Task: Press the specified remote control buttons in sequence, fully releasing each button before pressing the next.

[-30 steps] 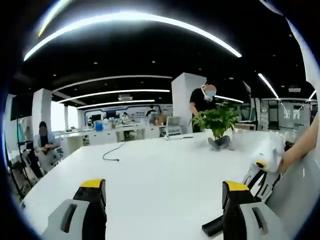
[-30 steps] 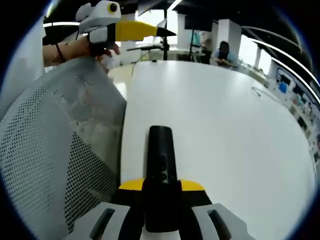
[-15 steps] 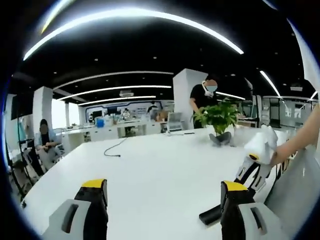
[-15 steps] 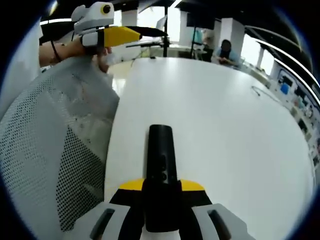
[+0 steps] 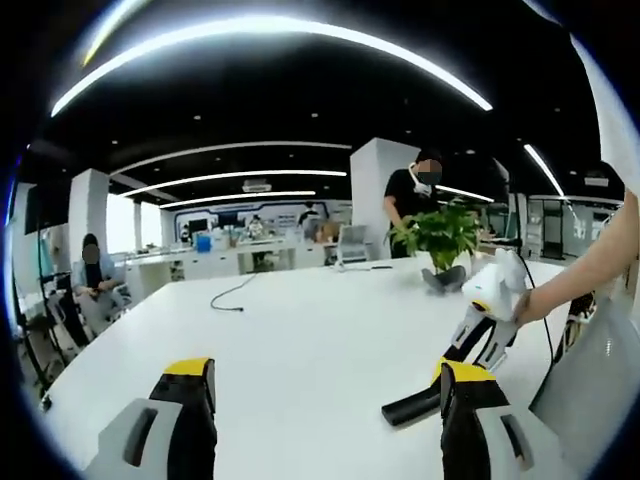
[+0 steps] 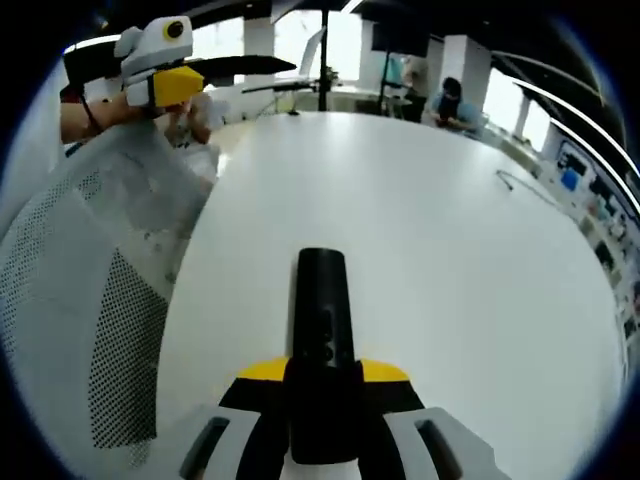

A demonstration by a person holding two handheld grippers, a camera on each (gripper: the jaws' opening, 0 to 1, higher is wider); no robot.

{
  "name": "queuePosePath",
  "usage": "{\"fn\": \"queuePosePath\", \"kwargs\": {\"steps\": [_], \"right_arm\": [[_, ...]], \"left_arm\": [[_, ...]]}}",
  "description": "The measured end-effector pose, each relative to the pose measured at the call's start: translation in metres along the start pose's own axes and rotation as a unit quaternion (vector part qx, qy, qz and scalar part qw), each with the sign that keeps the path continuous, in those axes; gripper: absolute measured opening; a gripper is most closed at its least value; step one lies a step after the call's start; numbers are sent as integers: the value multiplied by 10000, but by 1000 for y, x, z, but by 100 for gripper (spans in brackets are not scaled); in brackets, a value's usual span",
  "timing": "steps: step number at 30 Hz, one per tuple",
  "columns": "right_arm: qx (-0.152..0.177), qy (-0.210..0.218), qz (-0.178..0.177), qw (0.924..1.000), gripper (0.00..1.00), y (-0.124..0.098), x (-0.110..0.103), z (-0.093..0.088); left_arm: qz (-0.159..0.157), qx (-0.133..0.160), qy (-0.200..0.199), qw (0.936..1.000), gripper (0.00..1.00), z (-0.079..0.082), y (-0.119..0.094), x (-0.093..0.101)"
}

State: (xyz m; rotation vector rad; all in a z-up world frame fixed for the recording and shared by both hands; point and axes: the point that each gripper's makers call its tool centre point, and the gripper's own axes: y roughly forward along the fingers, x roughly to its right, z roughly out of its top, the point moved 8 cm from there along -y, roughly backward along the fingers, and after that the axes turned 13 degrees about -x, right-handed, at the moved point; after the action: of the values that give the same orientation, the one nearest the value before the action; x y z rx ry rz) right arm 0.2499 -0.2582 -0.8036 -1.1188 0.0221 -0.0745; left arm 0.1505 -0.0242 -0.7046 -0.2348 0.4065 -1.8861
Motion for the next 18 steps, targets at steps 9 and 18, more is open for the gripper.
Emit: {"fn": "queuePosePath", "kwargs": {"steps": [9, 18], "right_arm": [[-48, 45, -41, 10000, 21, -1, 31, -1], [-116, 112, -77, 9998, 21, -4, 60, -6]], "left_arm": [[-26, -58, 54, 10000, 96, -1, 1, 2], [-55, -160, 91, 9998, 96, -2, 2, 3]]}}
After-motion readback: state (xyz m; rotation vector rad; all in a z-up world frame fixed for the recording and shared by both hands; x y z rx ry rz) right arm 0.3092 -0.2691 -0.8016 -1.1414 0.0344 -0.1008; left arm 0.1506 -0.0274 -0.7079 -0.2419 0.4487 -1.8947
